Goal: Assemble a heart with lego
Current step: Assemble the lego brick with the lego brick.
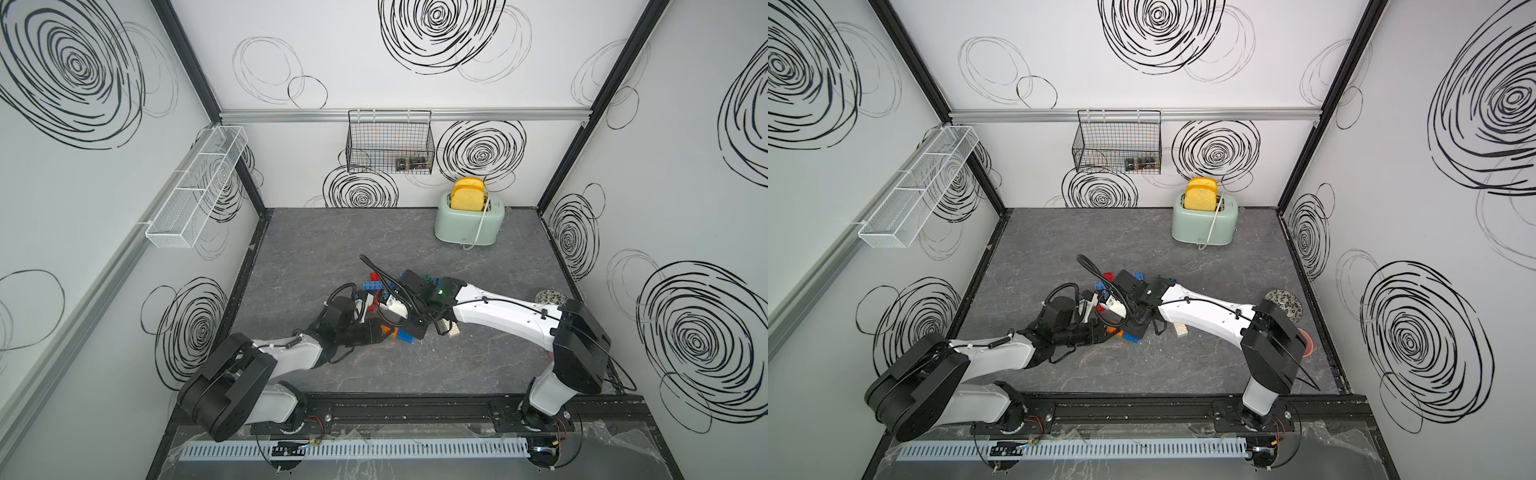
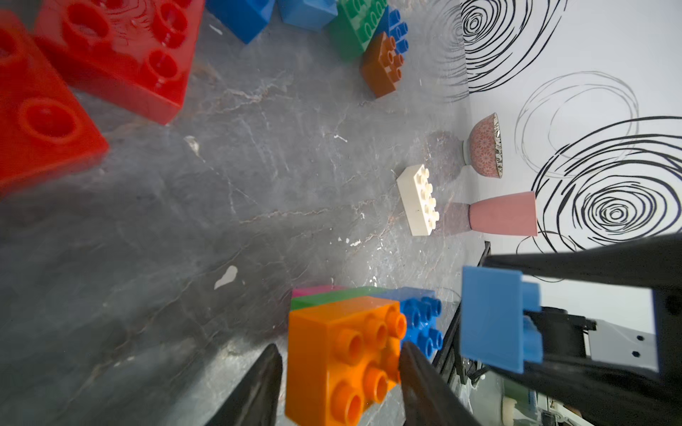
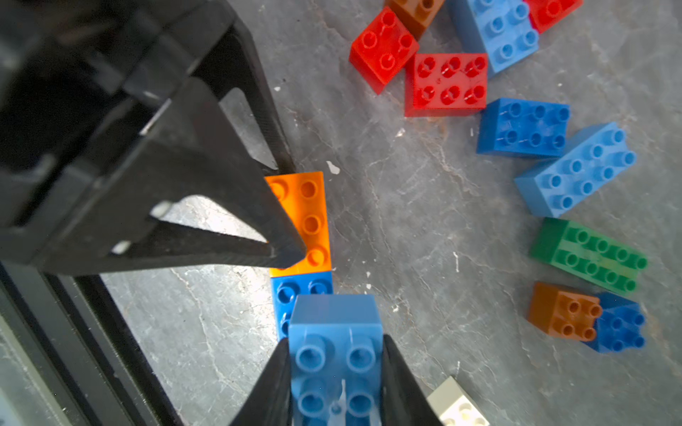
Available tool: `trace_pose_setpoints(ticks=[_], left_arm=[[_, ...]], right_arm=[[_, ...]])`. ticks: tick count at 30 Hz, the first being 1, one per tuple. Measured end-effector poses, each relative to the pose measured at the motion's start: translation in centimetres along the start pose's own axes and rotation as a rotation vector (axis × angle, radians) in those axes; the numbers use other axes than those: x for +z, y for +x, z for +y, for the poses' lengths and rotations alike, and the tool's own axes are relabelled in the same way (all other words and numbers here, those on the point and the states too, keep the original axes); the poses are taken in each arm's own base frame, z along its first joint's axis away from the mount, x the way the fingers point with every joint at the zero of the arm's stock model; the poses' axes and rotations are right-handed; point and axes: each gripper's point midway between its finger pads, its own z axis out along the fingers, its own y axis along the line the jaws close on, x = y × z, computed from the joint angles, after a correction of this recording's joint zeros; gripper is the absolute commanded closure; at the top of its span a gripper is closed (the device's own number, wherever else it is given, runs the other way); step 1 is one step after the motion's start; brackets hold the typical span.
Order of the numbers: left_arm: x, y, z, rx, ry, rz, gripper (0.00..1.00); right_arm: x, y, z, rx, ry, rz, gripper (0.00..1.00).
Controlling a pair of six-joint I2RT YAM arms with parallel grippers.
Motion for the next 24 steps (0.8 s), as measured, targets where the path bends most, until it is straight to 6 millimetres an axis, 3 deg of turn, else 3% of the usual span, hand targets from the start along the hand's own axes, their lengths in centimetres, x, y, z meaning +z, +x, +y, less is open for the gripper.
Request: trace_pose_setpoints(ticks=[12, 24], left_arm=[[0.0, 0.0, 0.0, 0.010, 0.010, -0.014, 0.45], [0.2, -0.1, 0.1, 0.013, 0.024, -0.027, 0.45]], right_arm=[[1.5, 1.5, 1.3, -0.022, -0.071, 0.044, 0.68], [1.8, 0.9, 1.5, -0.029, -0.085, 0.023, 0.68]])
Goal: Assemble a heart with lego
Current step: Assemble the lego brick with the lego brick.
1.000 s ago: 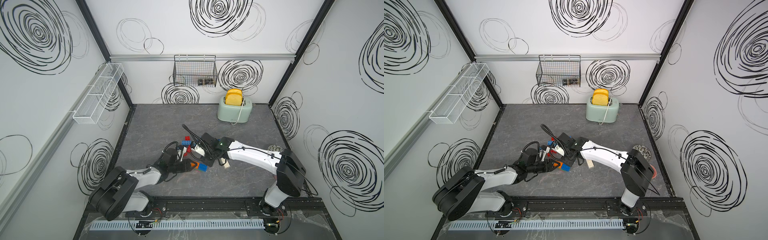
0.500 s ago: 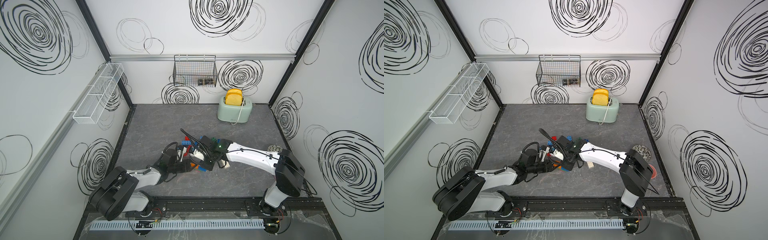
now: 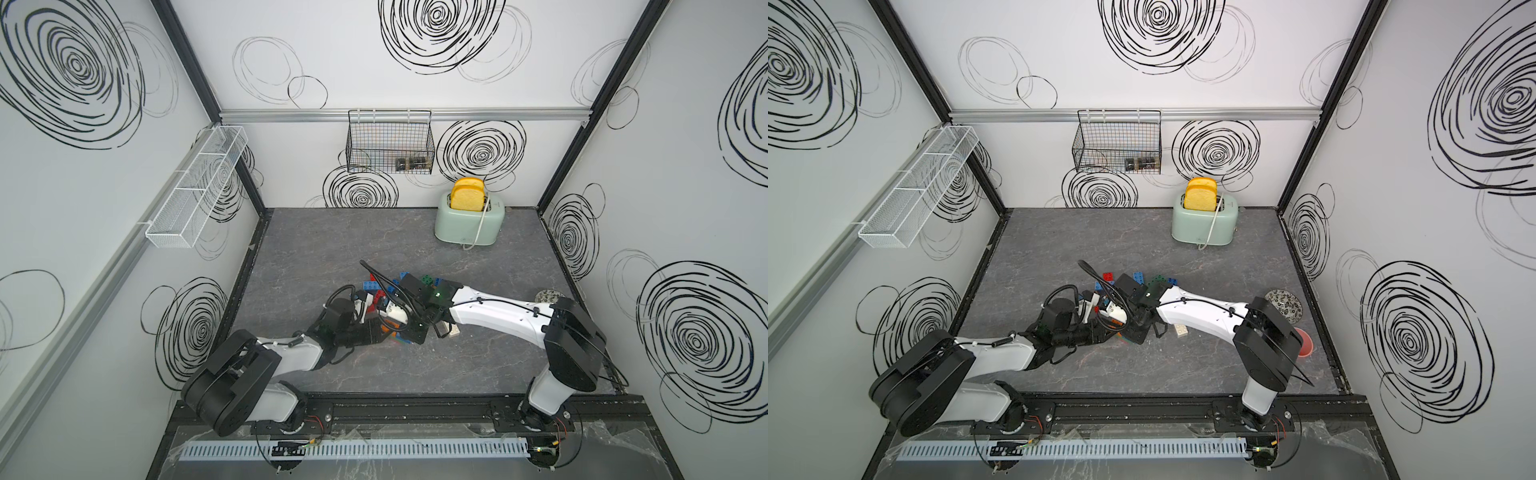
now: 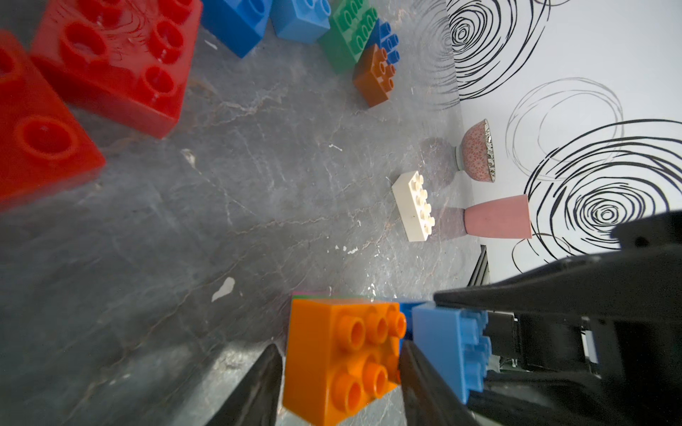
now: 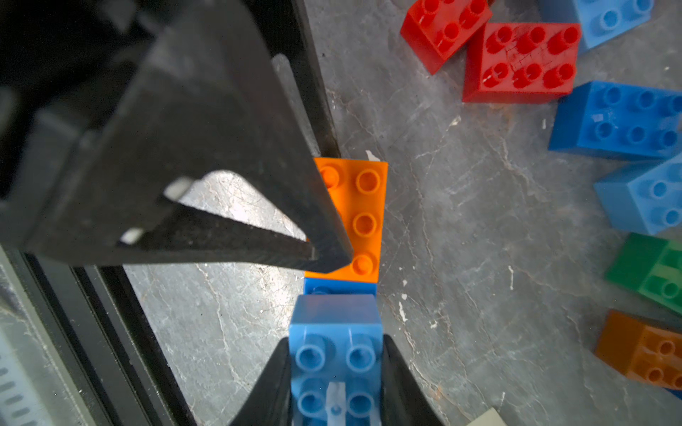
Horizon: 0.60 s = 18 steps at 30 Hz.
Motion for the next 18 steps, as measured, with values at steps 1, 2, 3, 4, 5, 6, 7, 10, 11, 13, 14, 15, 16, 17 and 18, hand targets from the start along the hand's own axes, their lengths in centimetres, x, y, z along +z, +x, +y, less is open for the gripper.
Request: trace_pose_setpoints(ticks=[1, 2, 3, 4, 5, 6, 7, 10, 11, 13, 14, 15, 16, 17, 18], left_arm=[[-0.01, 0.01, 0.01, 0.000, 0.001, -0.001, 0.45], [-0.02, 0.04, 0.01, -0.001, 0.002, -0.002, 0.45], [-0.03, 0.05, 0.01, -0.001, 0.003, -0.003, 0.45], [-0.04, 0.05, 0.02, -0.001, 0.004, -0.004, 0.45], [-0.05, 0.05, 0.03, -0.001, 0.005, -0.005, 0.45], [-0.07, 0.06, 0.07, -0.003, 0.004, -0.006, 0.45], [-0.08, 0.03, 0.09, -0.004, 0.004, -0.007, 0.45], [-0.16, -0.08, 0.20, -0.006, 0.004, -0.013, 0.45], [-0.18, -0.09, 0.24, -0.007, 0.004, -0.014, 0.45], [-0.21, -0.12, 0.26, -0.007, 0.005, -0.016, 0.45], [-0.22, -0.11, 0.26, -0.006, 0.006, -0.017, 0.45], [-0.23, -0.10, 0.27, -0.006, 0.006, -0.017, 0.45], [-0.23, -0.11, 0.27, -0.005, 0.006, -0.018, 0.45], [-0.24, -0.12, 0.28, -0.005, 0.007, -0.019, 0.45], [-0.26, -0.14, 0.30, -0.005, 0.007, -0.020, 0.45]], right_arm=[[0.05, 0.00, -0.01, 0.003, -0.001, 0.004, 0.68], [0.11, -0.08, -0.06, 0.009, 0.000, 0.007, 0.68], [0.18, -0.23, -0.13, 0.015, 0.001, 0.009, 0.68], [0.35, -0.22, -0.17, 0.020, 0.000, 0.016, 0.68], [0.50, -0.24, -0.23, 0.025, 0.002, 0.023, 0.68], [0.51, -0.23, -0.27, 0.032, 0.003, 0.027, 0.68], [0.51, -0.21, -0.31, 0.037, 0.006, 0.030, 0.68], [0.52, -0.19, -0.26, 0.042, 0.015, 0.033, 0.69], [0.53, -0.21, -0.23, 0.044, 0.018, 0.034, 0.69], [0.58, -0.19, -0.15, 0.044, 0.026, 0.036, 0.69], [0.60, -0.20, -0.11, 0.043, 0.032, 0.036, 0.69], [0.60, -0.22, -0.11, 0.043, 0.039, 0.037, 0.69], [0.64, -0.21, -0.07, 0.043, 0.047, 0.038, 0.69], [0.68, -0.20, -0.10, 0.045, 0.057, 0.038, 0.69], [0.71, -0.19, -0.11, 0.047, 0.065, 0.039, 0.70]])
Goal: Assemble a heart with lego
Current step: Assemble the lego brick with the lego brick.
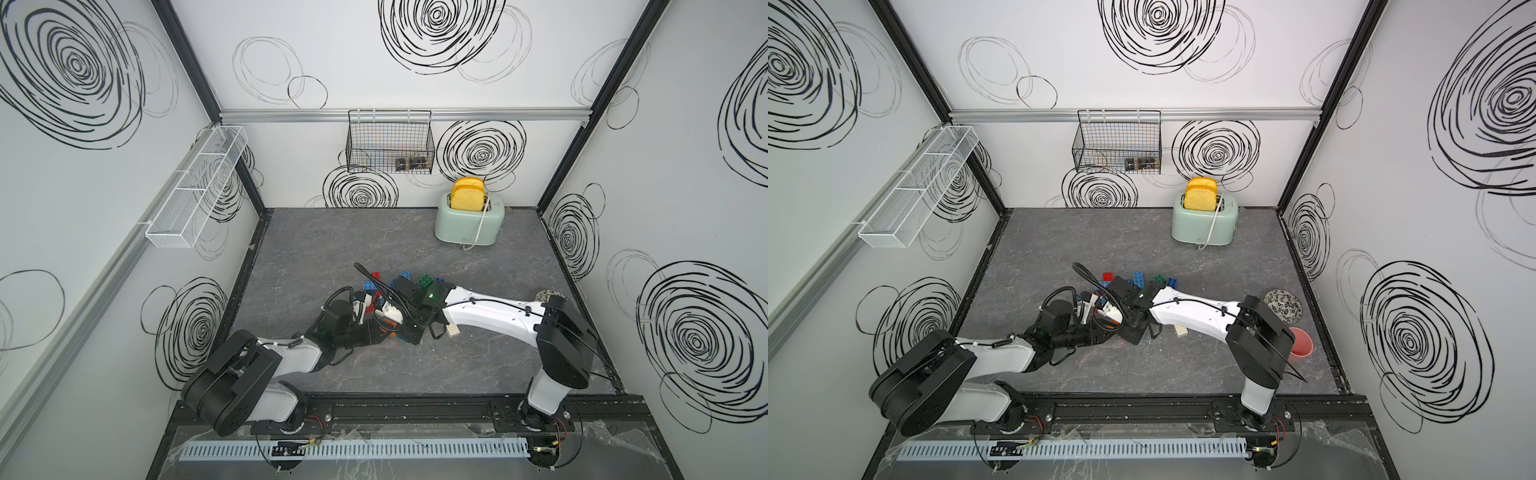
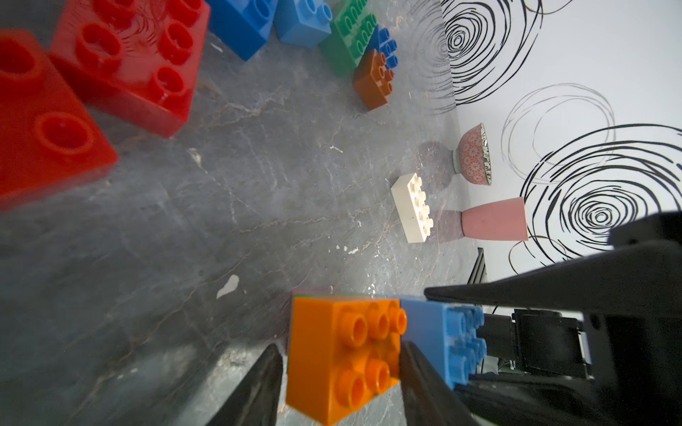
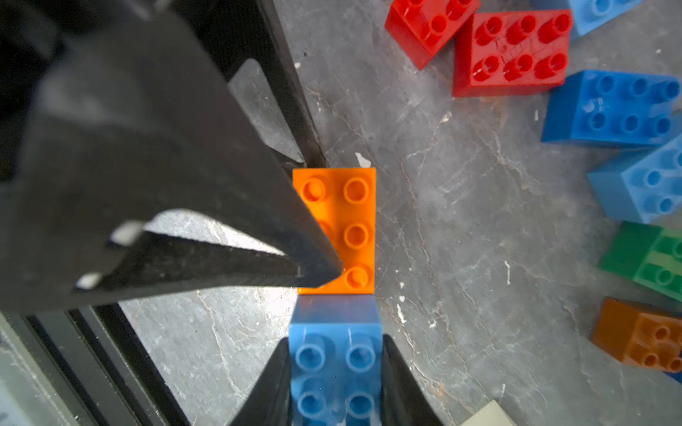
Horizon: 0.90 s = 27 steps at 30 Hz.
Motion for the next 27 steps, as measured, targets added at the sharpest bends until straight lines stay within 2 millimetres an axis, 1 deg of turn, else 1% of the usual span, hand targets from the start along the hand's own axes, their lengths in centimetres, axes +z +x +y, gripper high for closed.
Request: trace_pose_setpoints(ticks=[7, 13, 18, 22, 27], left_arm=[[0.0, 0.0, 0.1, -0.003, 0.001, -0.003, 0.45], [-0.1, 0.0, 0.1, -0.006, 0.000, -0.005, 0.45], [-0.3, 0.1, 0.2, -0.032, 0.002, -0.008, 0.41], [-1.0, -0.1, 0.4, -0.083, 0.001, -0.022, 0.39], [-2.9, -1.6, 0.4, -0.126, -0.005, -0.098, 0.38]], right_arm=[[0.1, 0.0, -0.3, 0.013, 0.039, 0.004, 0.70], [0.1, 0.0, -0.4, 0.021, 0.028, -0.001, 0.70], [0.0, -0.1, -0.3, 0.023, 0.021, -0.002, 0.69], [0.0, -0.1, -0.3, 0.023, 0.021, 0.003, 0.69], [-0.1, -0.1, -0.3, 0.022, 0.020, 0.015, 0.68]])
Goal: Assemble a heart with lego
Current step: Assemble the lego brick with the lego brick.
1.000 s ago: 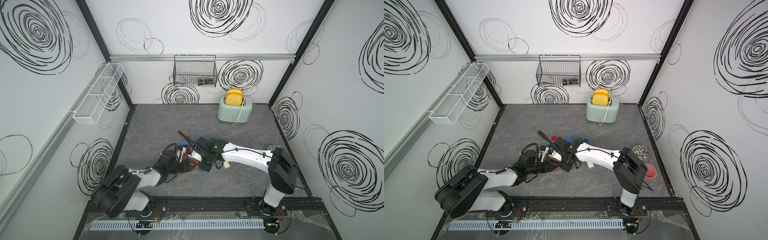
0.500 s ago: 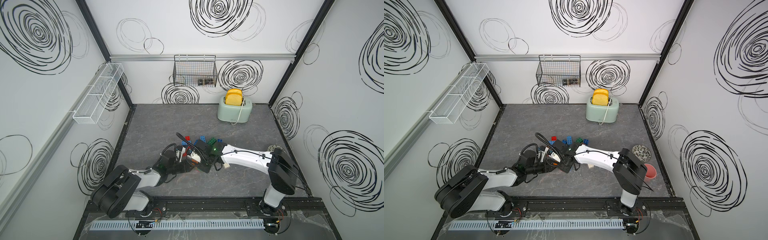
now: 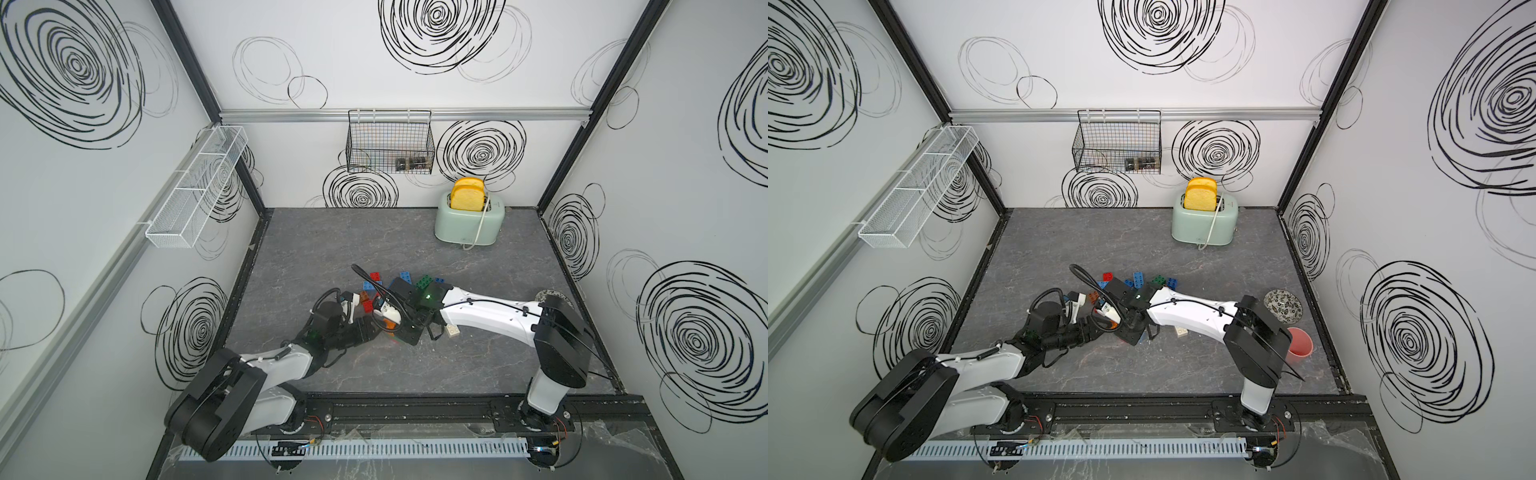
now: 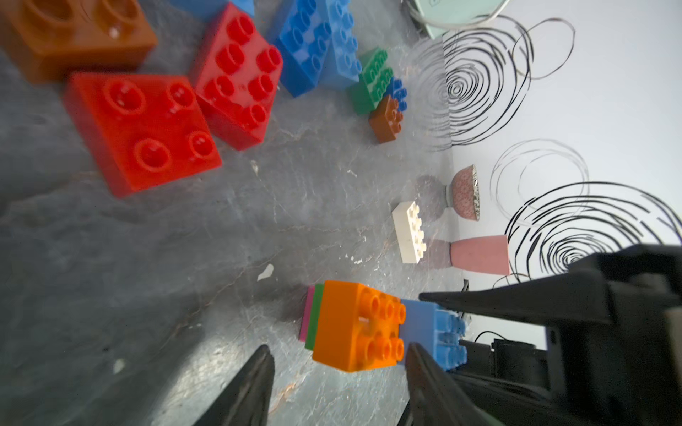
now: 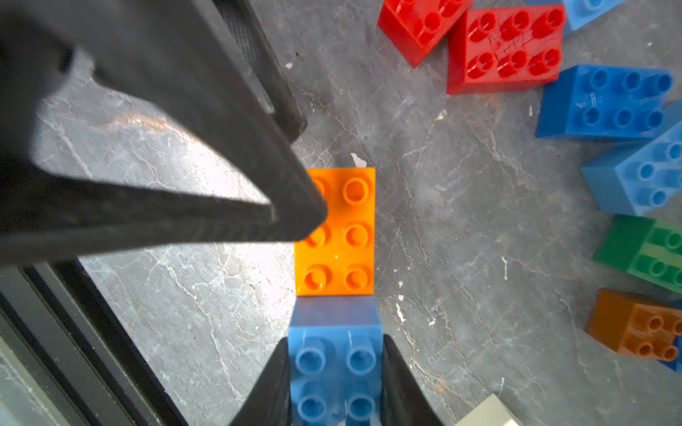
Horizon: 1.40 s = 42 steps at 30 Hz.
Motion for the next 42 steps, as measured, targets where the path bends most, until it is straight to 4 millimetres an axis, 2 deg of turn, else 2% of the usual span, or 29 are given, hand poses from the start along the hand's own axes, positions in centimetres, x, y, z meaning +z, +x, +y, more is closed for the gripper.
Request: trace_pose_setpoints(ticks=[3, 7, 17, 27, 31, 36, 39, 42], left_arm=[[-1.1, -0.9, -0.2, 0.004, -0.008, -0.041, 0.37], [-1.8, -1.6, 0.6, -0.018, -0.035, -0.067, 0.37], [-2.1, -1.2, 1.9, -0.049, -0.072, -0.059, 0.37], [-2.2, -1.2, 2.2, -0.042, -0.078, -0.059, 0.37], [-2.2, -1.1, 2.3, -0.034, -0.082, -0.053, 0.37], [-2.1, -1.4, 2.0, -0.023, -0.080, -0.049, 0.37], [-2.0, -1.4, 2.0, -0.023, -0.082, -0.044, 0.37], [-1.9, -1.4, 2.1, -0.024, -0.084, -0.039, 0.37]], right_arm=[[0.0, 0.0, 0.0, -0.001, -0.001, 0.008, 0.65], [0.0, -0.1, 0.2, -0.006, -0.006, 0.023, 0.61], [-0.4, -1.2, 0.7, -0.021, -0.040, 0.025, 0.44], [-1.8, -2.7, 0.4, 0.012, -0.067, -0.018, 0.38], [-3.9, -3.7, -2.0, 0.113, -0.063, -0.093, 0.37], [-6.4, -4.2, -7.2, 0.311, -0.034, -0.223, 0.35], [-5.8, -2.9, -10.2, 0.433, -0.015, -0.245, 0.35], [-4.0, -1.0, -12.3, 0.541, -0.024, -0.238, 0.35]])
